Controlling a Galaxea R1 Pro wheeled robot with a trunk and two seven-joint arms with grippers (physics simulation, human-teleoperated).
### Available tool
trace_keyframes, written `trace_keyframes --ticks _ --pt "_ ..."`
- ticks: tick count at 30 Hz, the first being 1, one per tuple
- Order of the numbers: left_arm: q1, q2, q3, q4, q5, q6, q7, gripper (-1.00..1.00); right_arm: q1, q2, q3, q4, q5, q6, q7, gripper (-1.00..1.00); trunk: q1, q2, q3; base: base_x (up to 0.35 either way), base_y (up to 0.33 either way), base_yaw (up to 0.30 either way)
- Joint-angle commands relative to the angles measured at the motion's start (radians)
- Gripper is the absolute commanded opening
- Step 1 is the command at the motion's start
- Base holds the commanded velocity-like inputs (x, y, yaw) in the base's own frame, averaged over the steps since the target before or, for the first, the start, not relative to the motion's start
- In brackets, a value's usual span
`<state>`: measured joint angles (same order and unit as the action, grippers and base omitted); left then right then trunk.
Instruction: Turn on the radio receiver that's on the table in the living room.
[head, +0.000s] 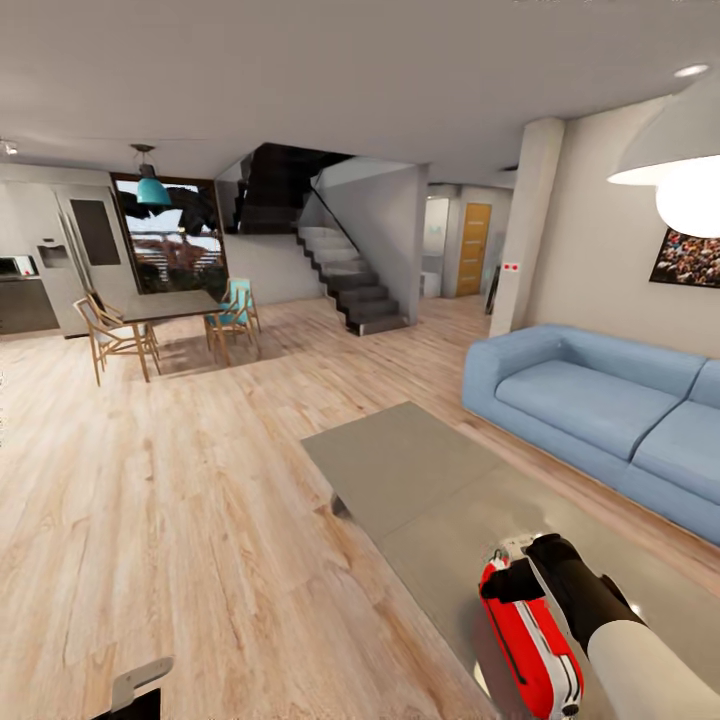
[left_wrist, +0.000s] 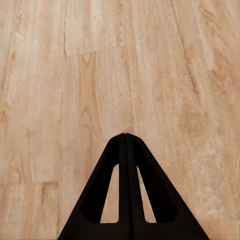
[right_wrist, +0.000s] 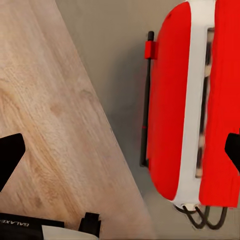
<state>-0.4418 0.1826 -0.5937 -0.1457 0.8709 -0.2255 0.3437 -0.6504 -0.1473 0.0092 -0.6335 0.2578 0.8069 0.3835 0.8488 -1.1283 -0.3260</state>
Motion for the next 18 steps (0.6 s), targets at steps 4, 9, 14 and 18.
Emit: trace_keyframes --ticks 4,9,14,18 --pt "0.0 0.0 0.0 0.0 0.0 0.0 -0.001 -1.0 0.0 0.0 0.0 0.0 0.0 0.0 0.0 1.0 -0.015 0.028 0.013 -0.158 0.241 0.0" --pt "0.0 0.0 0.0 0.0 0.0 0.0 -0.002 -1.0 0.0 0.0 0.0 0.0 0.0 0.0 0.0 1.0 -0.035 0.063 0.028 -0.161 0.247 0.0" --pt "0.0 0.0 0.0 0.0 0.0 0.0 -0.002 -1.0 0.0 0.0 0.0 0.0 0.0 0.0 0.0 1.0 -0.054 0.098 0.044 -0.162 0.249 0.0" --pt "0.0 0.0 0.0 0.0 0.0 0.0 -0.002 -1.0 0.0 0.0 0.0 0.003 -0.001 -0.001 0.0 1.0 -0.069 0.126 0.056 -0.162 0.249 0.0"
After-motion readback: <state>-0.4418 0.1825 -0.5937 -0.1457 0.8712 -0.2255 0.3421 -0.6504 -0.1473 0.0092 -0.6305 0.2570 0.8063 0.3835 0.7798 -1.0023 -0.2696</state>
